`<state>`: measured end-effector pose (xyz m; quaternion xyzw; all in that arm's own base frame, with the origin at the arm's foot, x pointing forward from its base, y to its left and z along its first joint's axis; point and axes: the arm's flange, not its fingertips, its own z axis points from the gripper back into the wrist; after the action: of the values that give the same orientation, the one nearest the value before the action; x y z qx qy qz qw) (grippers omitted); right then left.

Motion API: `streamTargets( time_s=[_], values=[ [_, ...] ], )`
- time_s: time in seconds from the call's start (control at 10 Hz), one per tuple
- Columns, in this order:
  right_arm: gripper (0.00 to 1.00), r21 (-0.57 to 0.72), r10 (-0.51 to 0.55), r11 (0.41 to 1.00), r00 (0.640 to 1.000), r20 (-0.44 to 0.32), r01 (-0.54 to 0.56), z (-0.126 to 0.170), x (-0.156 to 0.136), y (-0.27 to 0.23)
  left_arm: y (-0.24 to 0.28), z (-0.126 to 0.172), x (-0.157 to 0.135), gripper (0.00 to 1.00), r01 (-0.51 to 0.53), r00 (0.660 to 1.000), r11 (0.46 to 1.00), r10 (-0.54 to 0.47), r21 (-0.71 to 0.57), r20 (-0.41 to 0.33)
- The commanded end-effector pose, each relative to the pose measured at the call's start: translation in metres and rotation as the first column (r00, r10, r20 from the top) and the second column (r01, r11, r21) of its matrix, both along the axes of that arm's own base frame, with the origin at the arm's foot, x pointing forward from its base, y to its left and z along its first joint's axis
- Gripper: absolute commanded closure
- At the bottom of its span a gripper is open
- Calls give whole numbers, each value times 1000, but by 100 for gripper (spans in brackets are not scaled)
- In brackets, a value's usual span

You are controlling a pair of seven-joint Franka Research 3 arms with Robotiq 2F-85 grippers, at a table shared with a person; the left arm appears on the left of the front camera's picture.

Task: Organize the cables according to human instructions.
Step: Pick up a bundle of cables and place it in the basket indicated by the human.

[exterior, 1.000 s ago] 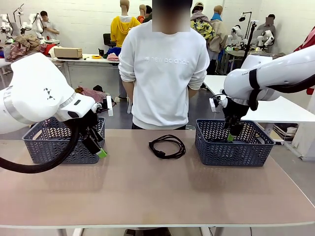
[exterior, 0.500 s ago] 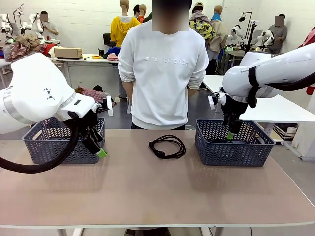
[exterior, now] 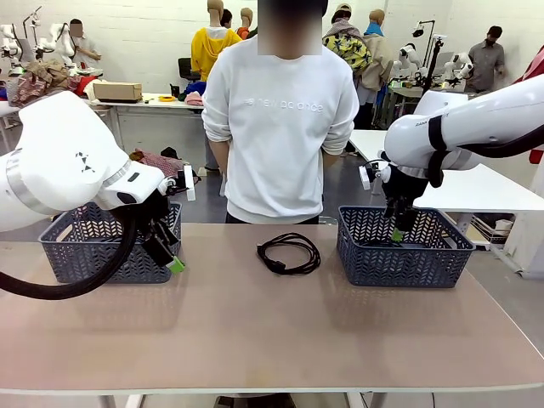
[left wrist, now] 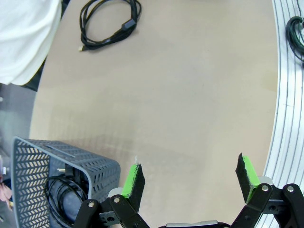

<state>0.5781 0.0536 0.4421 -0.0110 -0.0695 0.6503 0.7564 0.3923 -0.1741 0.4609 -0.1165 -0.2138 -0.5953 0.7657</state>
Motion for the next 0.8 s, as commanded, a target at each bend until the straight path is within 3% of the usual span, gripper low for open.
streamTargets(
  time_s=[0.0, 0.2, 0.7],
  values=[
    [0, 56, -88, 995, 996, -18, 88, 22, -2, 3, 1, 1, 0, 0, 1, 1000, 1000, -1, -2, -5],
    [0, 108, -218, 969, 974, -65, 224, 38, -24, 11, 1, 1, 0, 0, 1, 1000, 1000, -1, -2, -5],
    [0, 295, -343, 889, 936, -77, 350, 33, -115, 30, 1, 1, 0, 0, 1, 1000, 1000, -1, -2, -5]
  ],
)
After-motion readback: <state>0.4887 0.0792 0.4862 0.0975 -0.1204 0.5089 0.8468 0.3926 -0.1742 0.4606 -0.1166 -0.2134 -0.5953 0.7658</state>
